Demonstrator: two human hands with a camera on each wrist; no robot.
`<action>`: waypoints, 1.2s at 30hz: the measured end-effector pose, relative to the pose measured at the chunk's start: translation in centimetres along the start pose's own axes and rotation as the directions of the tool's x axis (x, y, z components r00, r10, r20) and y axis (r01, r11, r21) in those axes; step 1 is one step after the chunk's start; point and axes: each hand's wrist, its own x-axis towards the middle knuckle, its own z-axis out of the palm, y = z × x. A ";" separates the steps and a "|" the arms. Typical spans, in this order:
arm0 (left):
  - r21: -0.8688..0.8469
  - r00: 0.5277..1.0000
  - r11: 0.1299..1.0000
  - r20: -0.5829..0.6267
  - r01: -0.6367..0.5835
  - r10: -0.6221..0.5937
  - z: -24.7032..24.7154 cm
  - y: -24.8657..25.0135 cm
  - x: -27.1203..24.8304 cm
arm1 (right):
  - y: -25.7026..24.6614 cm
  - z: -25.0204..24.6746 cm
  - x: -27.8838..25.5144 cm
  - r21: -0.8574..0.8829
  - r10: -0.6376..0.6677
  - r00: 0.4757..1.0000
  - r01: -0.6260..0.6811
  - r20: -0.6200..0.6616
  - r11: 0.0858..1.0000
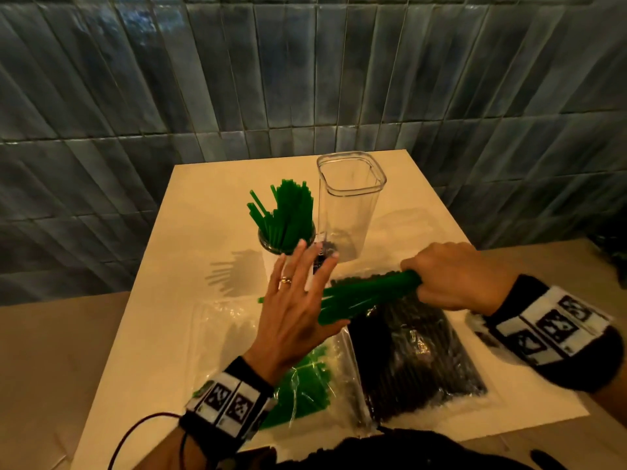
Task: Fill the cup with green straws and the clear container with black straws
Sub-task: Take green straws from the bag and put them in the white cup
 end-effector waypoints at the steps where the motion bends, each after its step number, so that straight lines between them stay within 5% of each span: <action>1: 0.001 0.998 1.000 0.055 0.015 -0.015 0.3 -0.1 0.1 | -0.8 -0.2 0.2 0.012 -0.040 0.999 0.040 -0.025 0.999; 6: -0.193 0.947 0.942 0.226 0.274 -0.229 1.3 -0.9 -0.2 | -2.7 -1.1 1.8 0.128 -0.143 0.984 0.156 -0.105 0.979; 14: -0.195 0.937 0.922 0.172 0.335 -0.304 2.1 -1.8 -1.5 | -4.3 -1.4 2.8 0.192 -0.221 0.972 0.233 -0.083 0.953; 18: -0.236 0.927 0.901 0.183 0.365 -0.327 2.2 -2.2 -2.2 | -3.9 -2.2 3.0 0.521 -0.293 0.953 0.287 -0.072 0.804; 21: -0.277 0.919 0.880 0.190 0.387 -0.344 2.3 -2.1 -2.1 | -4.2 -2.4 3.1 0.634 -0.287 0.937 0.345 -0.197 0.692; 26: -0.405 0.910 0.815 0.175 0.414 -0.376 1.8 -1.5 -1.2 | -6.4 -2.0 3.2 0.530 -0.208 0.888 0.417 -0.410 0.738; 28: -0.465 0.899 0.772 0.157 0.433 -0.409 1.8 -1.8 -1.3 | -6.5 -2.3 3.1 0.631 -0.118 0.882 0.415 -0.457 0.655; 32: -0.566 0.818 0.636 0.127 0.524 -0.561 1.3 -2.0 -0.7 | -5.6 -2.6 3.2 0.895 0.095 0.908 0.378 -0.409 0.237; 34: -0.601 0.833 0.626 0.127 0.496 -0.538 0.9 -1.7 0.0 | -5.9 -2.1 3.4 0.948 -0.022 0.954 0.299 -0.299 0.110; 36: -0.623 0.905 0.679 0.122 0.389 -0.407 0.2 -1.0 0.6 | -7.1 -0.9 3.7 0.958 -0.181 0.955 0.259 -0.234 0.127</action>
